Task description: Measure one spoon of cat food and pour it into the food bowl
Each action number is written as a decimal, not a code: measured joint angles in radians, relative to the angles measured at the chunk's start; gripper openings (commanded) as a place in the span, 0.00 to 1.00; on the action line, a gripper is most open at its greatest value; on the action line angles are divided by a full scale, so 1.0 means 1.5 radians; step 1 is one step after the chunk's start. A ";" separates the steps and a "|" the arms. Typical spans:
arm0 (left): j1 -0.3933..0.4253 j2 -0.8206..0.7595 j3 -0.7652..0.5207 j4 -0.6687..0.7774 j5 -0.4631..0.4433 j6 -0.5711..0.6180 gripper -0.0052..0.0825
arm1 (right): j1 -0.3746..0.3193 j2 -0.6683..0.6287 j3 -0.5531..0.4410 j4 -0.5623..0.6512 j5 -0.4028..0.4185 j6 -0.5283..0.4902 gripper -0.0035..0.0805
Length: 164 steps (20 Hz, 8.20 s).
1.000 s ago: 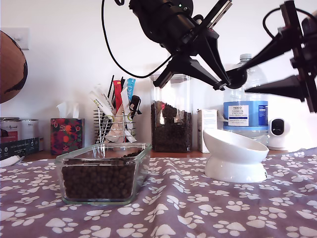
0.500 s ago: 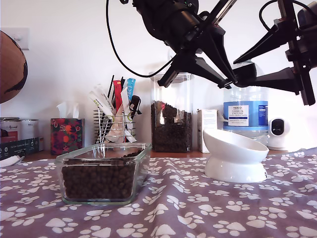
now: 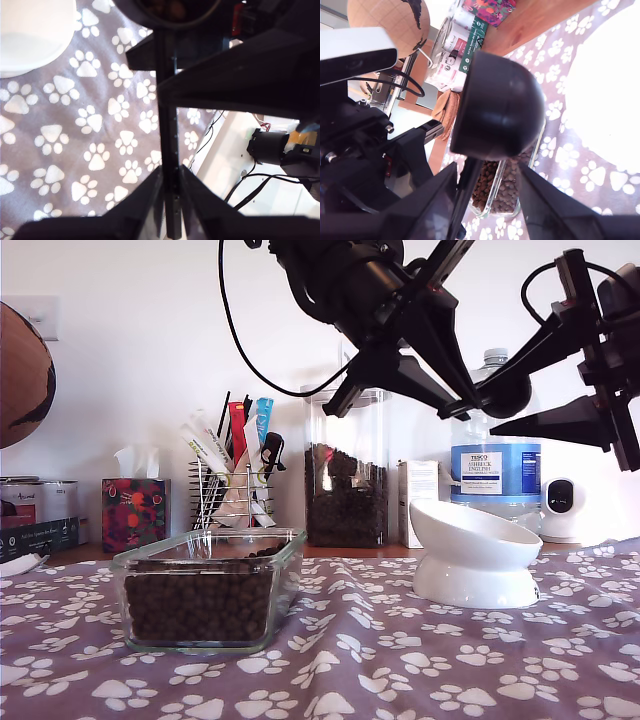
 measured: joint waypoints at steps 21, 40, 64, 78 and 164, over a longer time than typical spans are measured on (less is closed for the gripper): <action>-0.013 0.004 0.000 0.010 -0.016 0.005 0.03 | 0.025 0.006 0.000 0.001 -0.001 0.032 0.16; -0.016 0.019 0.000 0.016 -0.018 -0.003 0.05 | 0.029 0.004 0.008 -0.050 0.024 0.013 0.03; -0.007 0.019 0.006 -0.014 -0.008 0.005 0.19 | 0.027 0.006 0.009 -0.073 0.074 -0.020 0.03; 0.017 -0.086 0.062 -0.069 -0.165 0.087 0.04 | -0.003 0.052 0.053 -0.166 0.085 -0.016 0.03; 0.089 -0.300 -0.010 0.078 -0.275 0.145 0.04 | 0.120 0.036 0.578 -0.752 0.422 -0.459 0.03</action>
